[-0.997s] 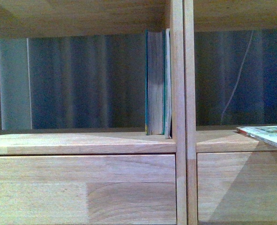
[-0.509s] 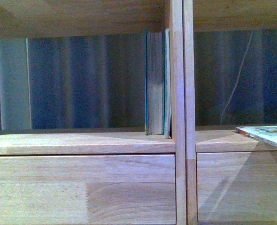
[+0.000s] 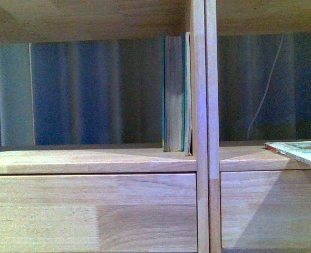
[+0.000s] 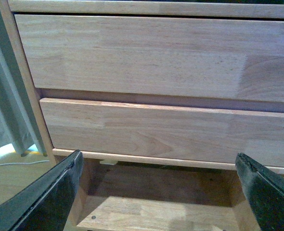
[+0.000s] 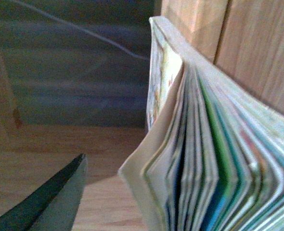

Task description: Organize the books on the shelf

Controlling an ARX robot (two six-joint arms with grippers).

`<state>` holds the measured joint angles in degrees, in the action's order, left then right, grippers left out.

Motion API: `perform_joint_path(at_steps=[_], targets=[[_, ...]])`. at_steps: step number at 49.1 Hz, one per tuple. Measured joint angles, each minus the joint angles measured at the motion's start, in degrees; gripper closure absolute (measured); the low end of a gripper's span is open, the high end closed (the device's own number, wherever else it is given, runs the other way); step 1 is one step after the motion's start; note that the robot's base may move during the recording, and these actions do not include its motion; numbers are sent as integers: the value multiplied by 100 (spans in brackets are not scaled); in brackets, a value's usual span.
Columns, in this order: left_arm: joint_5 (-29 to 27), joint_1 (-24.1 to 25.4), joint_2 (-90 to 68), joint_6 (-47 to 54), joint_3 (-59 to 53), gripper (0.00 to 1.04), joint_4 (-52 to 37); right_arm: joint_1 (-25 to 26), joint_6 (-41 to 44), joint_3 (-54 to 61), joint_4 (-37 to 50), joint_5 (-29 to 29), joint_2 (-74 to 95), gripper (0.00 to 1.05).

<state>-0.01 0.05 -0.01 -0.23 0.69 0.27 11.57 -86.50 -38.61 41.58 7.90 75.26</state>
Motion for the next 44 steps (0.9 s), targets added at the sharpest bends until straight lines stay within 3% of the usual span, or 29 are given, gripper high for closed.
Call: perform_joint_path(at_steps=[22,41,44], targets=[[0,0,0,0,0,7,0,-286,-70,302,179,-79,-133,95],[0,0,0,0,0,7,0,7,20,664,632,535,-704,97],[645,216,-146,184,11,7,-74,118,17,667,702,695,-857,97]])
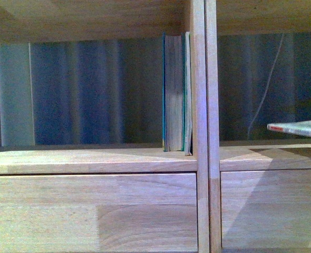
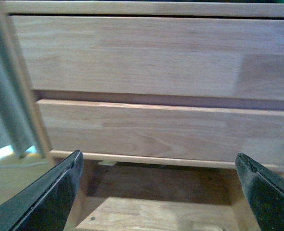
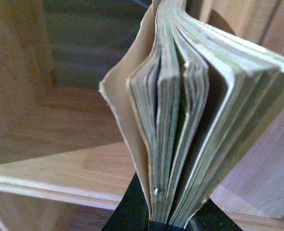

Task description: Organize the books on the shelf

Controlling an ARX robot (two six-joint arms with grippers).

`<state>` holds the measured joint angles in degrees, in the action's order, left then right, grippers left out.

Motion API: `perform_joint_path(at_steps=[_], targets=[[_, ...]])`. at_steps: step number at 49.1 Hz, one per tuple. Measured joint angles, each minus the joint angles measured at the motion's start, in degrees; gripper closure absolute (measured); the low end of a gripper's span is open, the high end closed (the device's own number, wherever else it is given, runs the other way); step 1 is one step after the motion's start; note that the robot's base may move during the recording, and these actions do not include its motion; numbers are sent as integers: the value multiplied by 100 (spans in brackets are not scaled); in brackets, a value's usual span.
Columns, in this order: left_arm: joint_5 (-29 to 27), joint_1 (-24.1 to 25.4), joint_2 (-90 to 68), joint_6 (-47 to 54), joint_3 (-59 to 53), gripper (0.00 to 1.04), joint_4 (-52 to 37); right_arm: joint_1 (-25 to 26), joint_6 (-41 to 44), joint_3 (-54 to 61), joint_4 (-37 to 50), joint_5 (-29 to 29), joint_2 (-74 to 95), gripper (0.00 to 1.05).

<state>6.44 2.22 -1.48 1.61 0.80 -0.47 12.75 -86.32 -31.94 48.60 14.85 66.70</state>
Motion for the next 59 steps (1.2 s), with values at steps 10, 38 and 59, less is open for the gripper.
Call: perform_joint_path(at_steps=[10,38,59], targets=[[3086,1491,-1950,739,229,7,-1718,634,-72,-24,168,525,-590,97],[3012,1512,-7305,-1246,3969,7,-3217,767,396,-387,1451,1805,-1539,97],[4758,343,-8415,-5716,5796,7,-3963,-1845,3567,-378,612,1331,-988,97]])
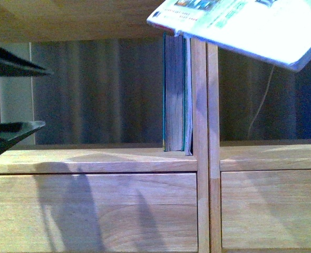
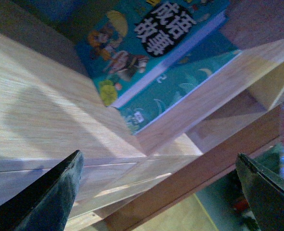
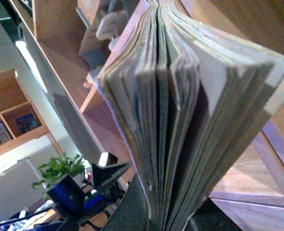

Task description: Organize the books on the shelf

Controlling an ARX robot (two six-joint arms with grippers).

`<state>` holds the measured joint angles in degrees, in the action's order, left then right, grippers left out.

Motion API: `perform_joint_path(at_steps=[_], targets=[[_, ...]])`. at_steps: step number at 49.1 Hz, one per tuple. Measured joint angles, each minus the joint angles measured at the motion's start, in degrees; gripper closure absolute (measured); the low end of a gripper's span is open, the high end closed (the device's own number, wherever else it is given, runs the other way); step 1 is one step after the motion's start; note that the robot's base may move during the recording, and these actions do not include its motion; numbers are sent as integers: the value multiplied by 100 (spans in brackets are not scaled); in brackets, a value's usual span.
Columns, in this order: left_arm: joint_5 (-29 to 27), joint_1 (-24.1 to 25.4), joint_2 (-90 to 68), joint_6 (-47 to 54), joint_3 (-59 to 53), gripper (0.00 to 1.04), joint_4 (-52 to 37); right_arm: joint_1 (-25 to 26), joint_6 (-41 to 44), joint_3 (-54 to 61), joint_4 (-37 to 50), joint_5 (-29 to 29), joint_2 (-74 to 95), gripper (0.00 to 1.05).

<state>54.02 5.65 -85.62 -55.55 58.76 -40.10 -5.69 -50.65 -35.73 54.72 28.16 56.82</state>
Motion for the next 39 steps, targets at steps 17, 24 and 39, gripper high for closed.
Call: perform_joint_path(at_steps=[17,24,39], targets=[[-529,-1119,11,-938,221,7,-302,-1069,264,-608,17,-688,1023,97],[-673,-1508,13,-1045,219,7,-533,-1569,221,-761,17,-953,1255,97],[-730,-1757,114,-1053,17,7,-1108,-2302,-402,-984,-31,-1163,1460,97]])
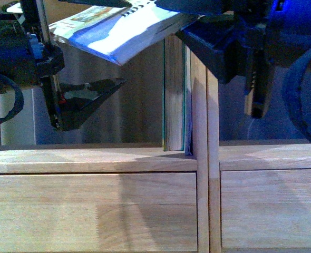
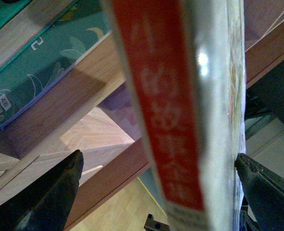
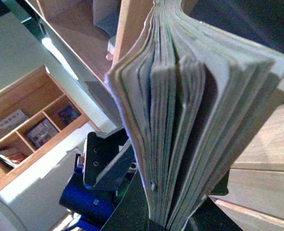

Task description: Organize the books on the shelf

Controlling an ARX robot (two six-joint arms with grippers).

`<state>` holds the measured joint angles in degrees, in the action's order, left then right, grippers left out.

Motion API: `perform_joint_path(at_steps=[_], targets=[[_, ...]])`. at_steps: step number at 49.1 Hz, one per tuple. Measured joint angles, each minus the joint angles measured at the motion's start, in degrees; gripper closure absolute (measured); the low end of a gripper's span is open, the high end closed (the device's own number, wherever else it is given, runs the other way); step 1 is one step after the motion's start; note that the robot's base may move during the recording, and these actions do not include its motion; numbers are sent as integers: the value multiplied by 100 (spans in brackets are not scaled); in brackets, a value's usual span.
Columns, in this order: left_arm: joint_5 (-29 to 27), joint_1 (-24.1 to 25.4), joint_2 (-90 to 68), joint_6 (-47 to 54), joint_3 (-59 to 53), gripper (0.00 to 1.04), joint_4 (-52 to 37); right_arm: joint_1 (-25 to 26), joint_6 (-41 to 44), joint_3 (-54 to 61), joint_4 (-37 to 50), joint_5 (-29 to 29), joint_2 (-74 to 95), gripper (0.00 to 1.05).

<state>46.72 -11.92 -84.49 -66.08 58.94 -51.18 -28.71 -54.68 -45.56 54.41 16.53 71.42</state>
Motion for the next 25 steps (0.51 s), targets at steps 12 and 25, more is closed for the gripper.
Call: perform_joint_path(at_steps=[12,25], targets=[[164,173,544,-17,-763,7,-525,-264,-1137,-142,2,-2,251,97],[219,581,1292,-26,-1475,44,-647,-470,-1167,-142,-170,162,262,84]])
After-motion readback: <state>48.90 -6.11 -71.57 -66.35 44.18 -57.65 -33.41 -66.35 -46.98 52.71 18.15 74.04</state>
